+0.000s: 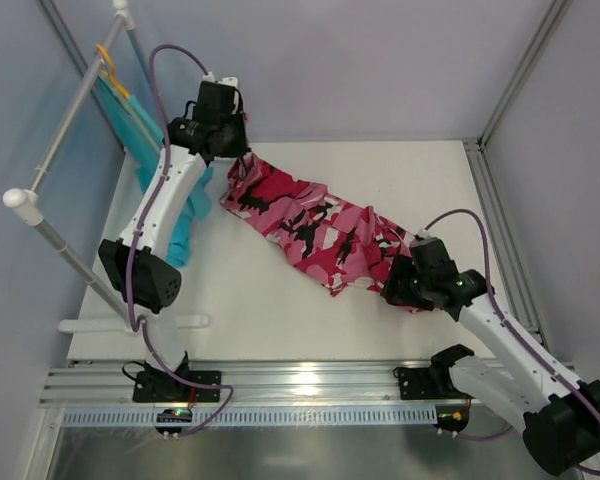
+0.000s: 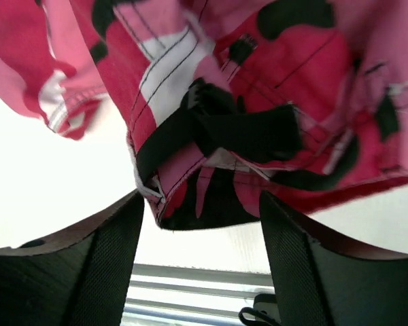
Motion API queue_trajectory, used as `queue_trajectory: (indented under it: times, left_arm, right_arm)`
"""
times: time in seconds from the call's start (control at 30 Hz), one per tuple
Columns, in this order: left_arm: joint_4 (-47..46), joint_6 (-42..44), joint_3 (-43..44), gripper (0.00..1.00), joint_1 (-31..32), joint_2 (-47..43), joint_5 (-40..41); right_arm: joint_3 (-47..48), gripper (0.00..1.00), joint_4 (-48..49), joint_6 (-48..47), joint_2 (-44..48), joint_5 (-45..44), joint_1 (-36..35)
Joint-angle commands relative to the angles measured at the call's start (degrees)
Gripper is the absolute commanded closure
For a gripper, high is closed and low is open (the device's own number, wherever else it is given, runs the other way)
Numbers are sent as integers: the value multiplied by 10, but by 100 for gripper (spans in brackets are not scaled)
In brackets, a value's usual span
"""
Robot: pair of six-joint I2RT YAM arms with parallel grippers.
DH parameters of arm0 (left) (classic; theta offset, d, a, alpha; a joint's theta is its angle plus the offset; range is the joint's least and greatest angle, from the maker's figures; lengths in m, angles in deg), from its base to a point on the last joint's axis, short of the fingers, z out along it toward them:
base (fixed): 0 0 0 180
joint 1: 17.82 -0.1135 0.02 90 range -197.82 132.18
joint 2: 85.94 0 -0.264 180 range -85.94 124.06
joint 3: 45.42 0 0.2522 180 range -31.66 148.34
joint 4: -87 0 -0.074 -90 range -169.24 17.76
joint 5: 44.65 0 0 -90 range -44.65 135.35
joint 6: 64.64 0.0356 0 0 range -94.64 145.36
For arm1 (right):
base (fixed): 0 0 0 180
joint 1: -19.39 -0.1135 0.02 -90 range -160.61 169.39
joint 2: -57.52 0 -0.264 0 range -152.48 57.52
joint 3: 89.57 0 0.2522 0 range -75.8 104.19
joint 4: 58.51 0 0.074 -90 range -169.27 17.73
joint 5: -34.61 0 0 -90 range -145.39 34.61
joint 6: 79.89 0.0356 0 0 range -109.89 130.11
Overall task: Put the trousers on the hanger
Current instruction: Fold the trousers
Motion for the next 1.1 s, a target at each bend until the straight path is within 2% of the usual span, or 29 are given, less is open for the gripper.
queue_trajectory:
  times: [0.0,0.13,0.17,0.2,0.3,0.47,0.57,0.77,0.8,0.83,0.87,0.9,1.07]
  left_arm:
    - [-36,-7,-14,100,-2,-44,-13]
    - [-30,-10,-18,100,-2,-42,-15]
    - [-29,-11,-17,100,-2,-41,-16]
    - [-28,-11,-18,100,-2,-41,-16]
    - [-24,-10,-20,100,-2,-45,-13]
    - [-22,-15,-19,100,-2,-52,-12]
    - [-22,-17,-16,100,-2,-52,-13]
    - [1,-18,15,100,-2,-38,23]
    - [6,-18,19,100,-2,-36,47]
    - [15,-17,30,100,-2,-30,59]
    - [18,-16,37,100,-2,-28,71]
    - [24,-13,44,100,-2,-25,87]
    - [58,20,116,100,-2,5,202]
  right_arm:
    - [57,28,-40,96,51,-137,1]
    - [107,25,-77,159,18,-227,55]
    - [105,24,-76,167,5,-222,80]
    - [101,24,-75,177,-18,-216,142]
    - [86,24,-80,215,-53,-182,235]
    - [33,24,-49,324,-44,-216,246]
    - [3,23,7,332,-67,-209,266]
    - [-16,26,92,312,-129,-275,296]
    - [-18,28,117,303,-135,-282,303]
    - [-23,36,127,284,-138,-284,313]
    - [-23,76,130,276,-143,-286,337]
    - [-21,96,128,268,-143,-293,348]
    - [21,96,97,186,-143,-381,400]
